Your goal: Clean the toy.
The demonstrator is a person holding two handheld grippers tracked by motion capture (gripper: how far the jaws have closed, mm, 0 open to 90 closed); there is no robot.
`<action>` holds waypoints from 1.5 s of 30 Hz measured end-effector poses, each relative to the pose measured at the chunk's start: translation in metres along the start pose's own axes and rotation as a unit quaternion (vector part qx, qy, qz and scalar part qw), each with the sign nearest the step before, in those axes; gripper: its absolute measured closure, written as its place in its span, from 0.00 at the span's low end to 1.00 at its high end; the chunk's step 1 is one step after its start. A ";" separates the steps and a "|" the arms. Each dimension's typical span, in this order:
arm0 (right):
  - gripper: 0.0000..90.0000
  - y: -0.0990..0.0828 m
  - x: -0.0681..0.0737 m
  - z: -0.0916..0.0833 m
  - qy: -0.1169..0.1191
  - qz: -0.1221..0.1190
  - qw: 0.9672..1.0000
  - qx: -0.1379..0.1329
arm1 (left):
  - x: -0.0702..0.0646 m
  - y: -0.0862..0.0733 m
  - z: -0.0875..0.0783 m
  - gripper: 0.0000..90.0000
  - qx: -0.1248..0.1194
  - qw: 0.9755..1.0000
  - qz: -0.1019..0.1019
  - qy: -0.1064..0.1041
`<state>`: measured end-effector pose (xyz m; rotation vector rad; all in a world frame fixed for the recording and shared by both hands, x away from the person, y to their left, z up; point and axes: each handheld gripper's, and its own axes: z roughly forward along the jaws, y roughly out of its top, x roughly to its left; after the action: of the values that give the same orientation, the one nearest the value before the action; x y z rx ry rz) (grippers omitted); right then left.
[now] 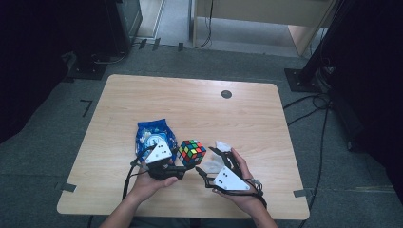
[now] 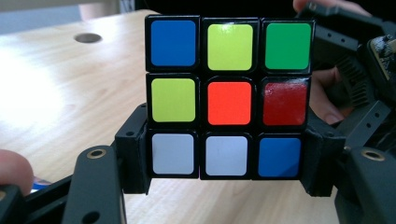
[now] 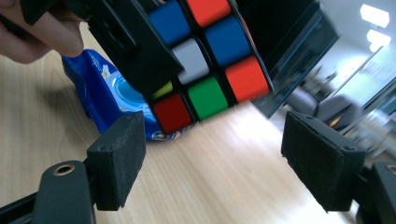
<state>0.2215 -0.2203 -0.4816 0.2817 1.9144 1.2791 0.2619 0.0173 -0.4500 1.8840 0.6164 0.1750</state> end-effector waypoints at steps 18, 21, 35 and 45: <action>0.38 0.008 0.018 0.004 -0.035 -0.085 0.996 0.007 | 0.000 0.003 0.006 0.38 0.029 0.998 -0.039 -0.037; 0.37 0.010 0.021 0.005 -0.038 -0.086 0.996 0.010 | -0.005 0.004 0.008 0.38 0.039 0.998 -0.028 -0.037; 0.39 -0.009 -0.003 -0.008 -0.039 -0.004 0.999 0.030 | 0.005 0.011 -0.006 0.23 -0.047 0.992 -0.101 -0.062; 0.39 -0.040 -0.051 -0.042 -0.124 0.109 0.985 0.045 | -0.029 -0.011 0.050 0.39 0.051 0.998 -0.036 0.009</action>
<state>0.2343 -0.2968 -0.4832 0.6823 1.7648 1.2331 0.2534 -0.0350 -0.4748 1.9561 0.7169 0.1165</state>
